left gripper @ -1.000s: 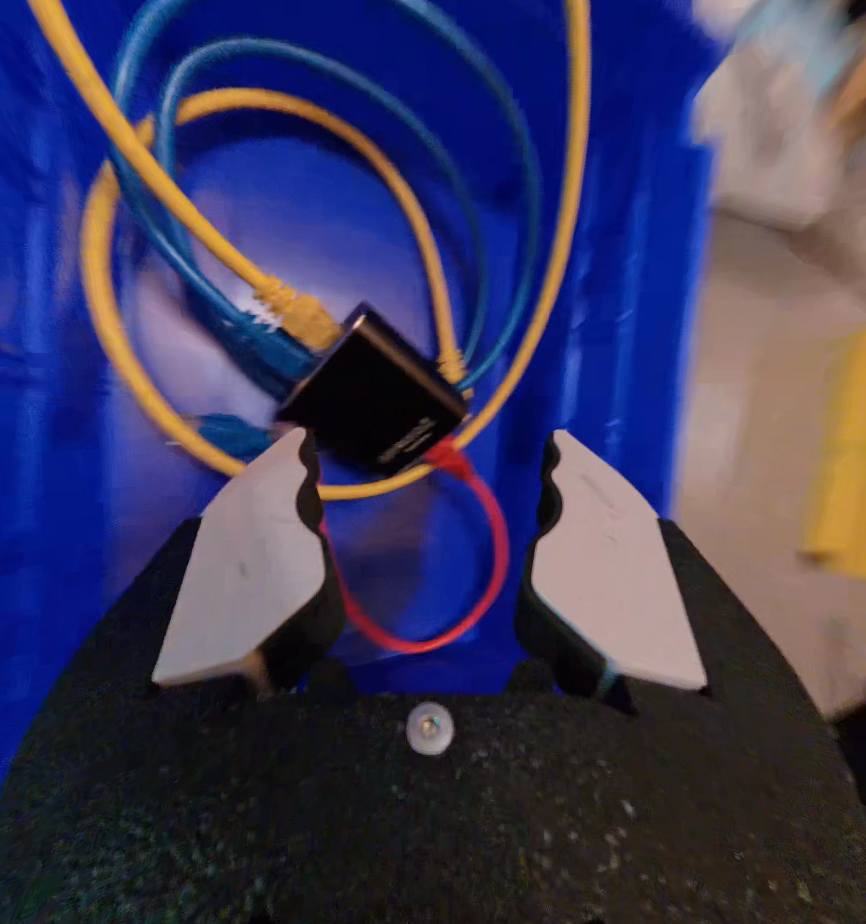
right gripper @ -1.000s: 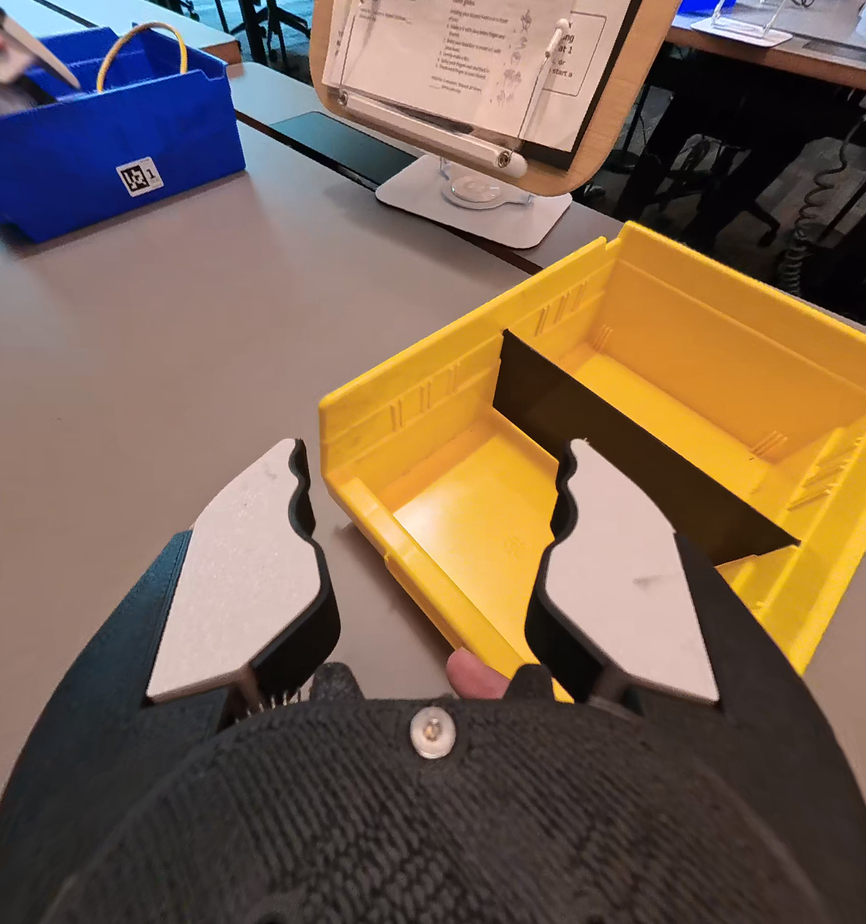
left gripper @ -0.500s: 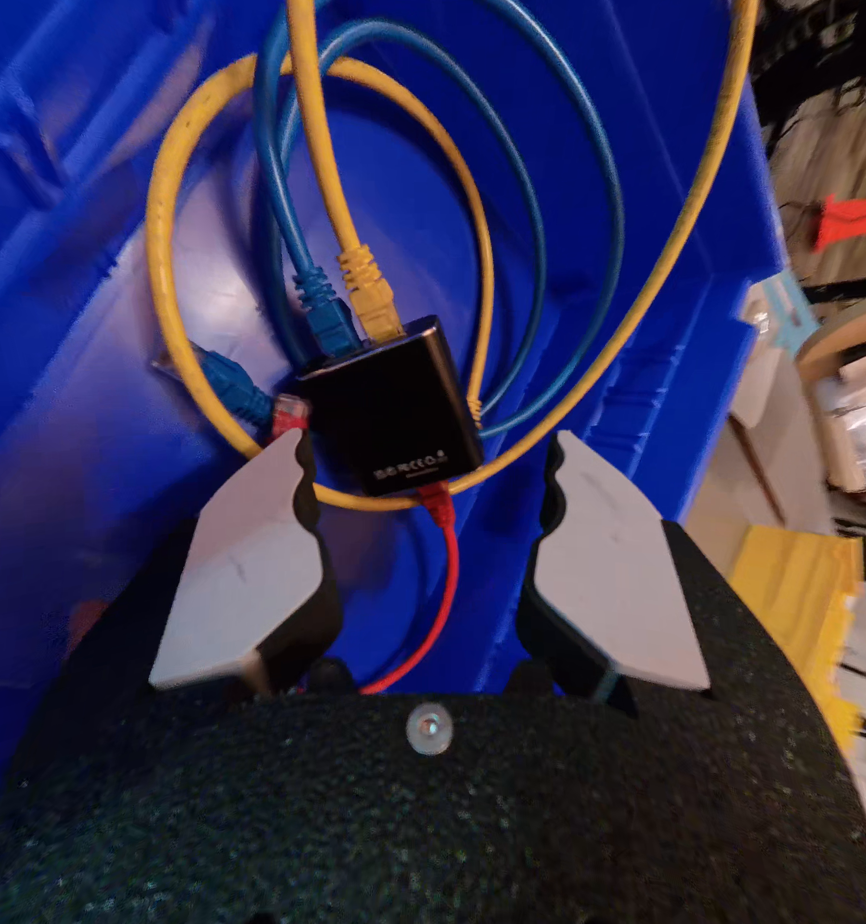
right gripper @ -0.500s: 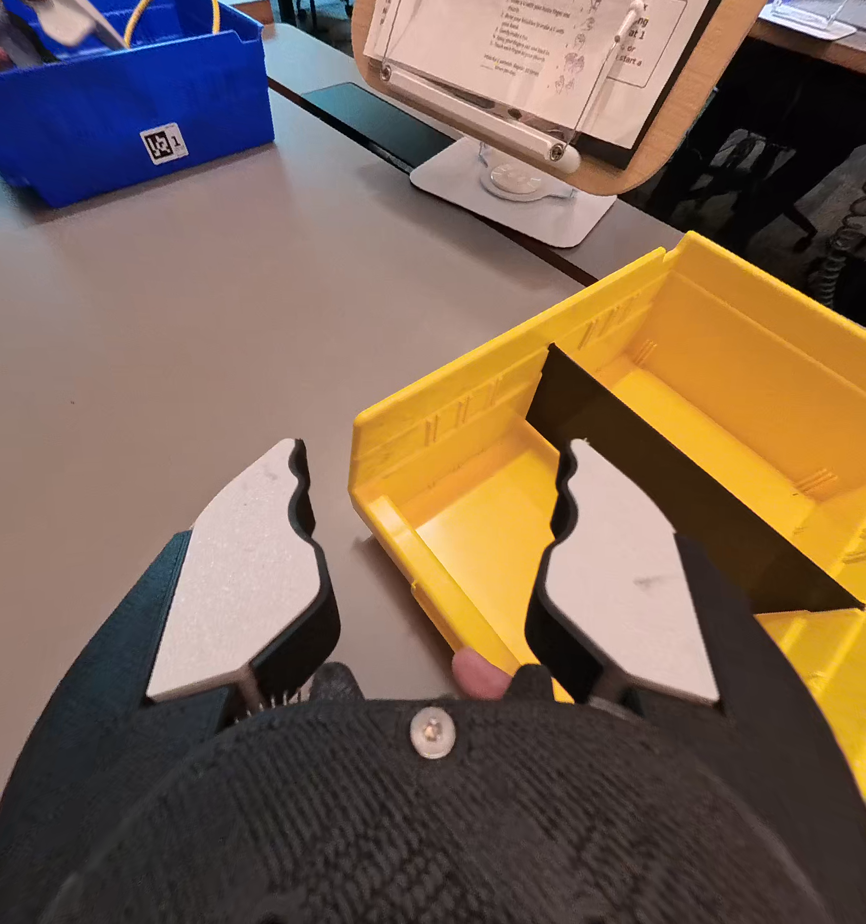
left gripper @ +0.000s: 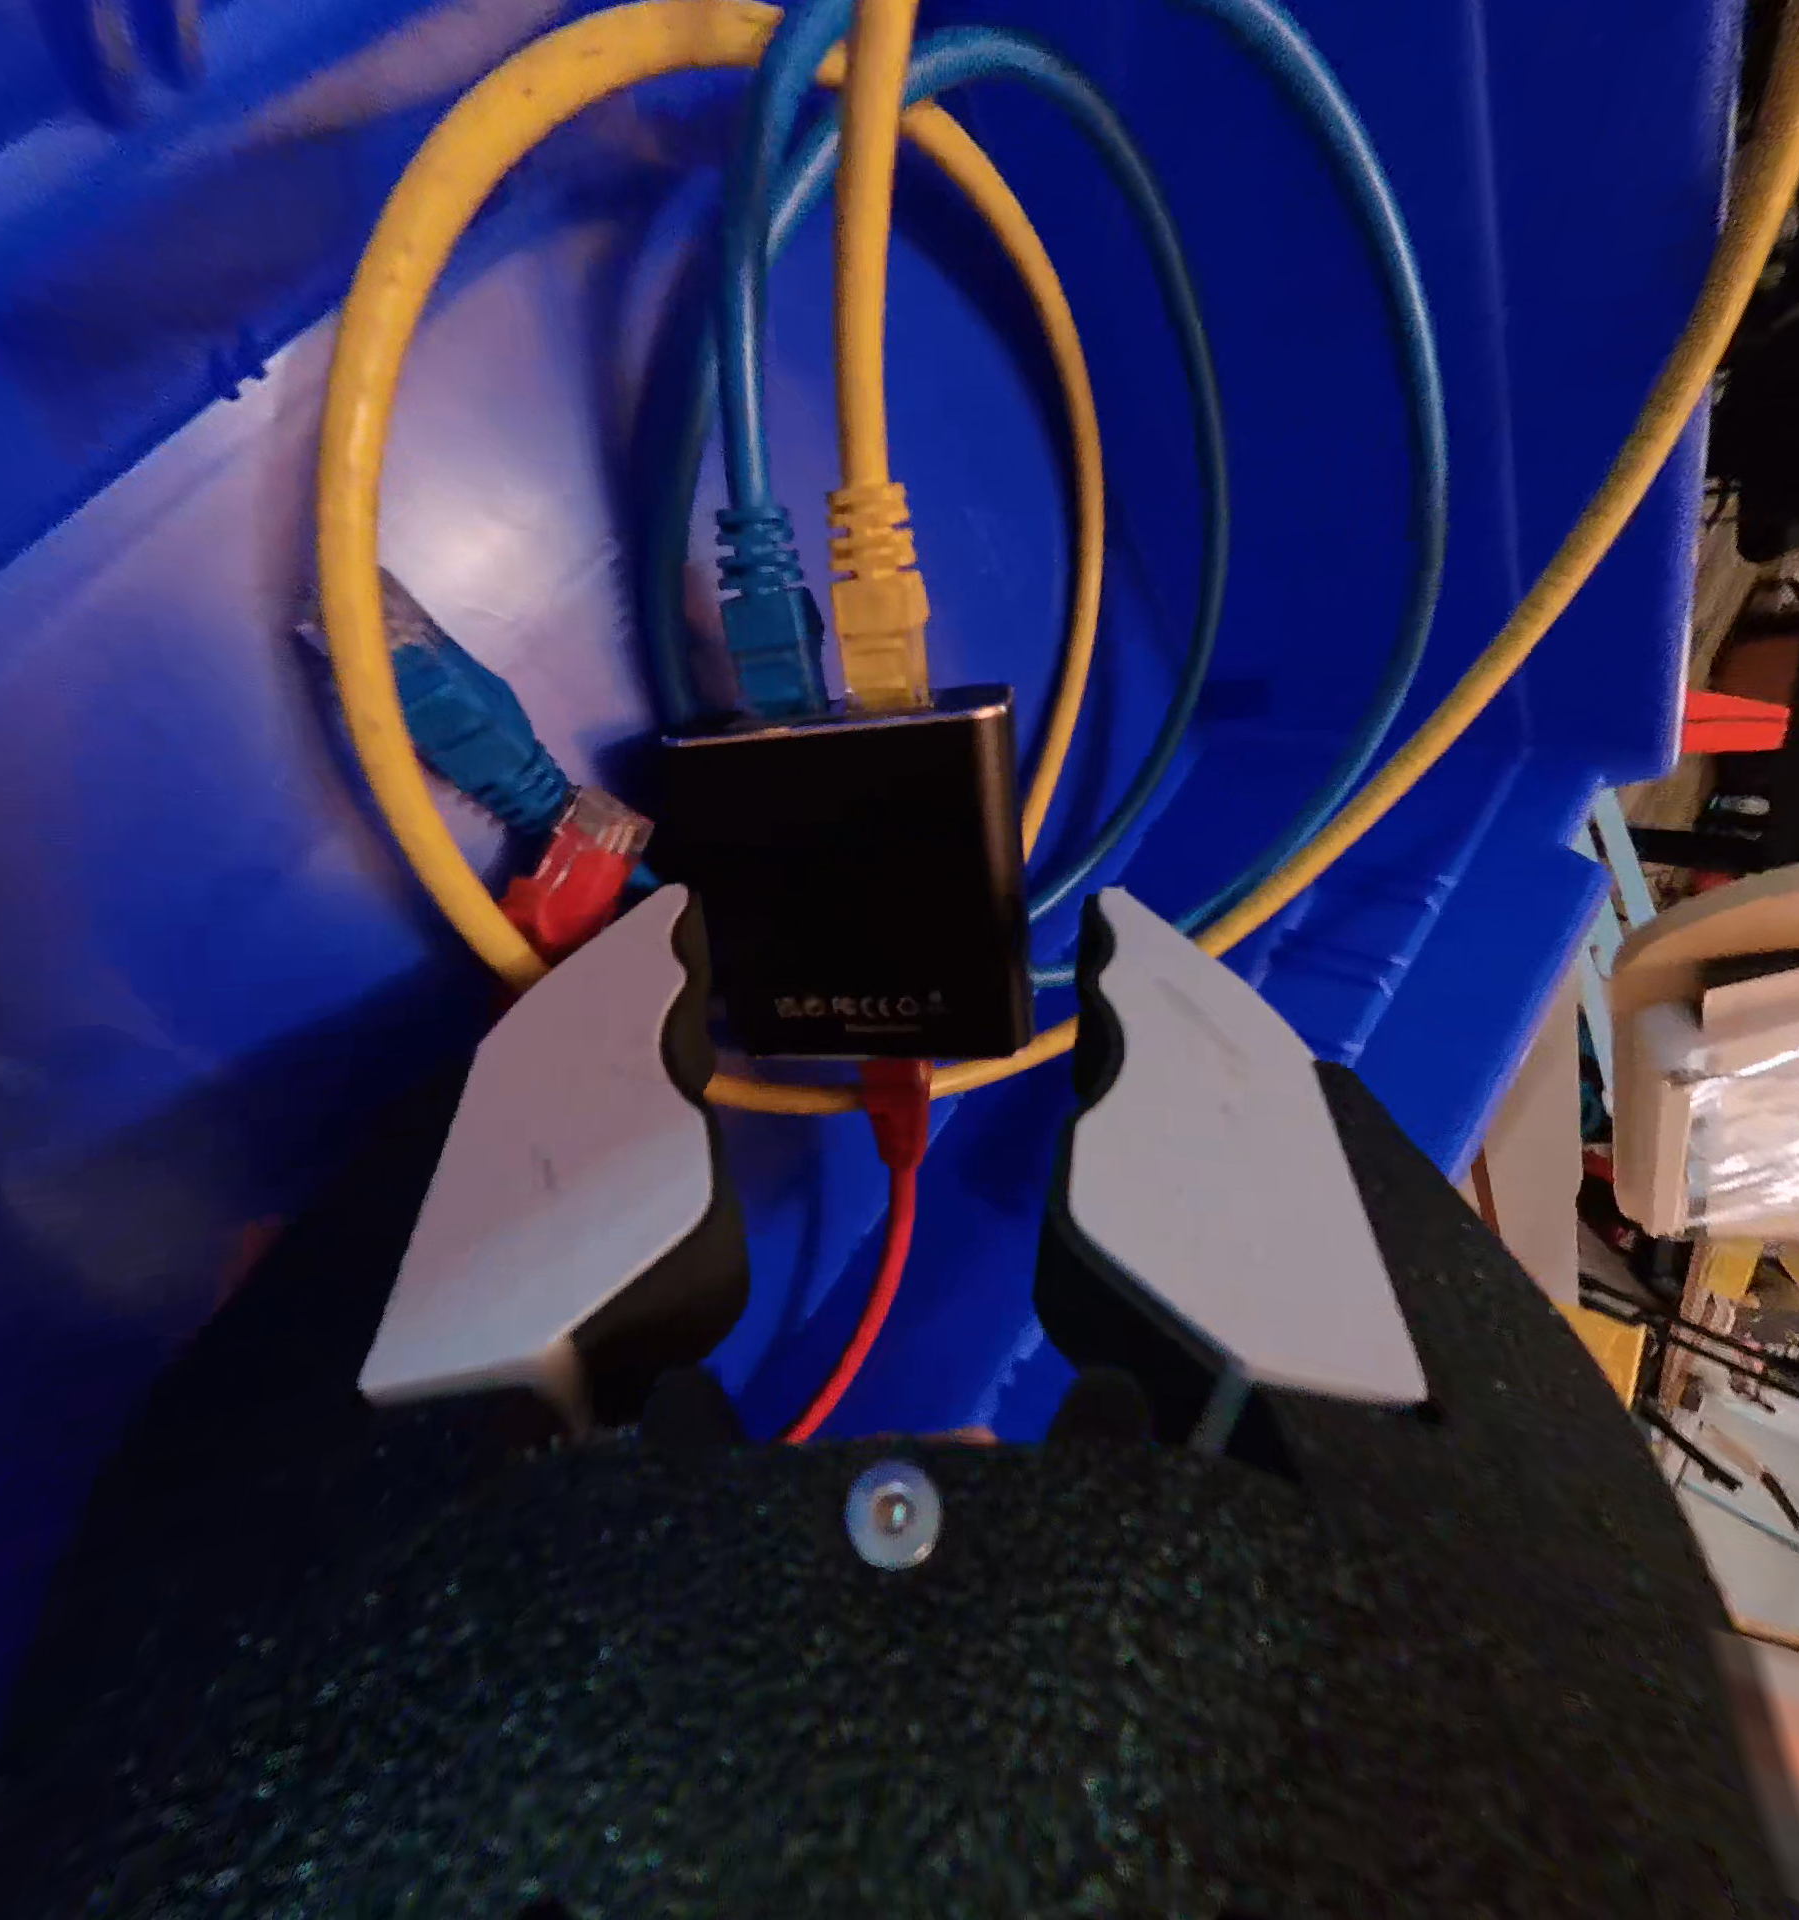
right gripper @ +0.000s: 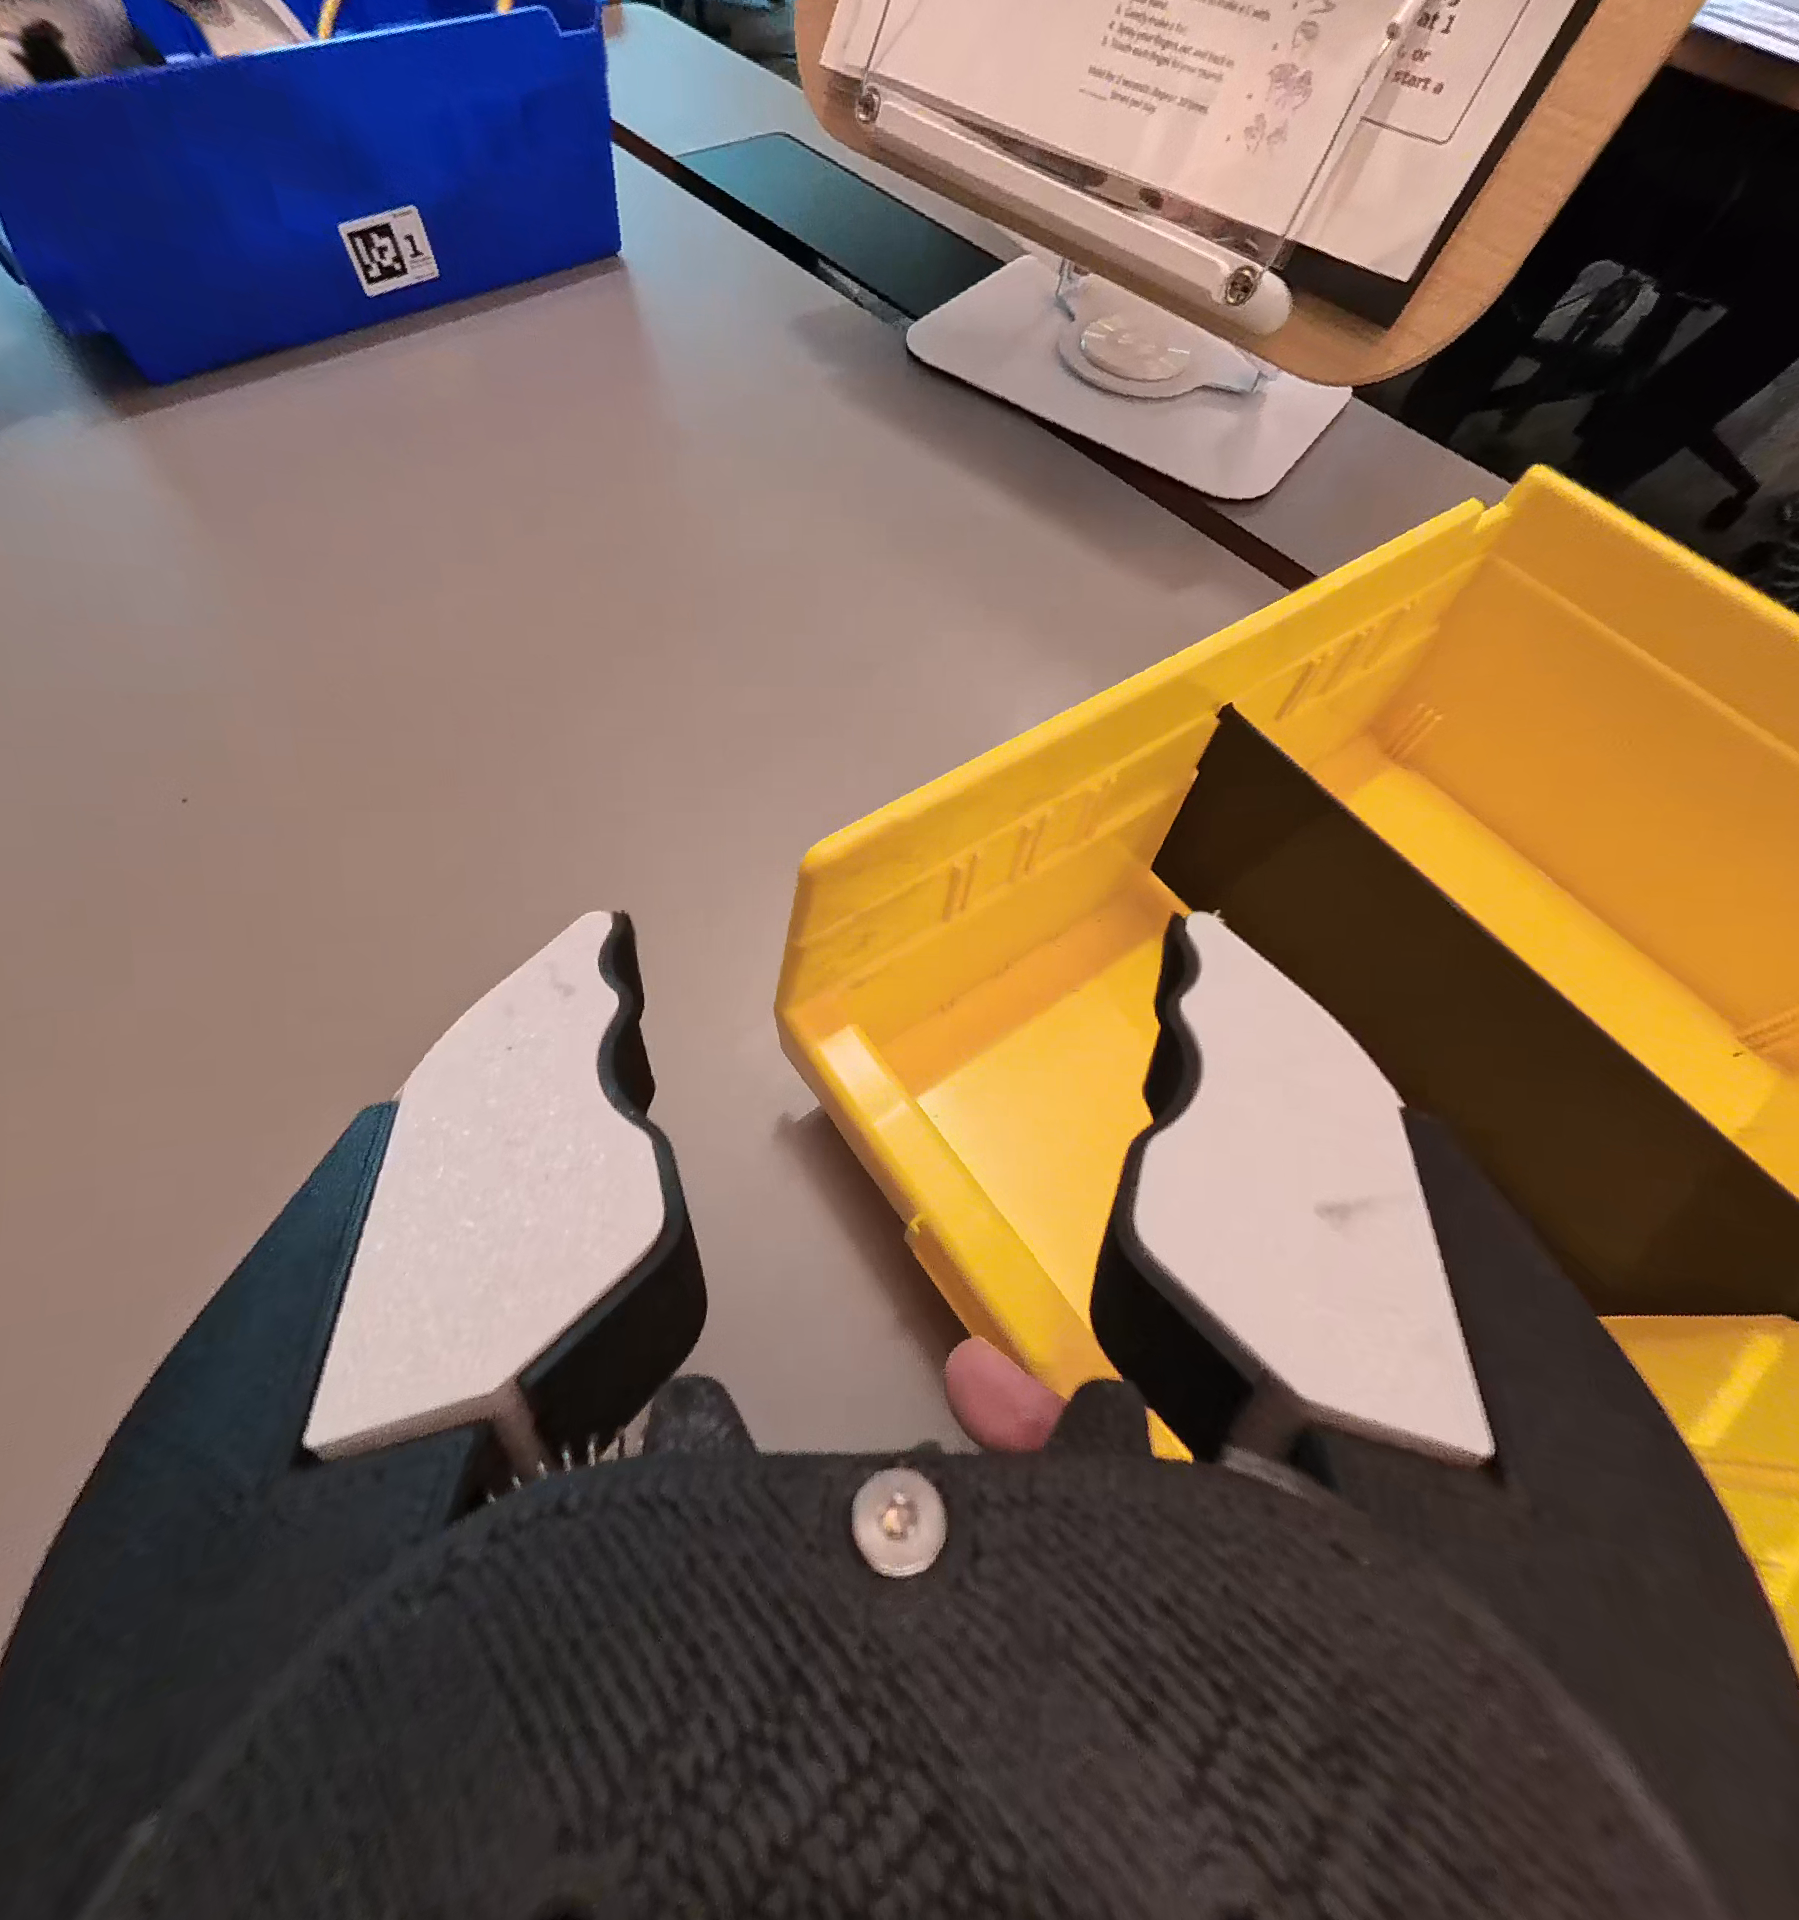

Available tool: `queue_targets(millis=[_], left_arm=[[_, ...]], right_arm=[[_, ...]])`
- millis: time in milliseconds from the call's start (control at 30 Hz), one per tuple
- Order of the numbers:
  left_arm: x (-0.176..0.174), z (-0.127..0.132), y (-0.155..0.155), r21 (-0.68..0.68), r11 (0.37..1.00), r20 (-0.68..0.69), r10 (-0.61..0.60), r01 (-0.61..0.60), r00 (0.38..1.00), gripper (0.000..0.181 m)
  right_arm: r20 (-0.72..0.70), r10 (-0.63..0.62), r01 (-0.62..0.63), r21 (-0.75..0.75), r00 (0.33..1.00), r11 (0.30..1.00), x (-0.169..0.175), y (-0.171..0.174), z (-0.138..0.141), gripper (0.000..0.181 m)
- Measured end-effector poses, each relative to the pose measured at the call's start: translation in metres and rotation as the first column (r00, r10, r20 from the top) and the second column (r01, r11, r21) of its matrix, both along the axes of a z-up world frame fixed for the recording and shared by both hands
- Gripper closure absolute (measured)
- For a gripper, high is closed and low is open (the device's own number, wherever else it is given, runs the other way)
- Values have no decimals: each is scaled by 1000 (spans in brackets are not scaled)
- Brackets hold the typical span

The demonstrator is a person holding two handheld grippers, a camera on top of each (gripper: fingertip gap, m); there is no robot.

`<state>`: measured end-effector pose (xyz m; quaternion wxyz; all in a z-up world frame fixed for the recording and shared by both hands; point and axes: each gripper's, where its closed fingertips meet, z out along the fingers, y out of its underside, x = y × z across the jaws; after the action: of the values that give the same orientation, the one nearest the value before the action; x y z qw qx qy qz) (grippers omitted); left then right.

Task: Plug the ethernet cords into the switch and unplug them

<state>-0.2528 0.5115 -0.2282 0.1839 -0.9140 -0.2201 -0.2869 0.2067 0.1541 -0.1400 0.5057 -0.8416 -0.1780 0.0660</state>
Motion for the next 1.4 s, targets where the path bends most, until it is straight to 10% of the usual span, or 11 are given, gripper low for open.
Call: queue_targets(millis=[33,300,467,700,833,967,1100,1300,1400], left_arm=[[0,0,1,8,1000,2,8,-8,1000,115],[5,8,1,190,973,65,-147,132,987,123],[13,70,-12,488,848,135,-307,207,942,124],[-3,217,-55,836,395,-304,-245,381,920,125],[15,303,-101,725,95,-688,59,682,723,126],[62,355,-165,496,-112,-795,341,861,502,125],[122,351,-234,328,-320,-791,421,889,444,126],[197,258,-323,157,-571,-843,347,806,410,126],[216,208,-349,113,-623,-865,322,774,385,126]], right_arm=[[0,0,0,4,1000,1000,-2,0,0,88],[4,13,-14,96,1000,995,-21,-9,21,90],[-4,8,-7,176,1000,984,-33,-14,43,92],[-72,87,-60,312,994,948,-89,-10,86,95],[-177,167,-89,381,970,920,-136,-6,107,96],[-349,400,-204,483,847,852,-208,-19,136,108],[-508,517,-228,525,689,820,-248,-25,149,106],[-728,474,-208,431,495,878,-241,-1,117,99],[-722,433,-233,367,540,901,-238,11,92,91]])
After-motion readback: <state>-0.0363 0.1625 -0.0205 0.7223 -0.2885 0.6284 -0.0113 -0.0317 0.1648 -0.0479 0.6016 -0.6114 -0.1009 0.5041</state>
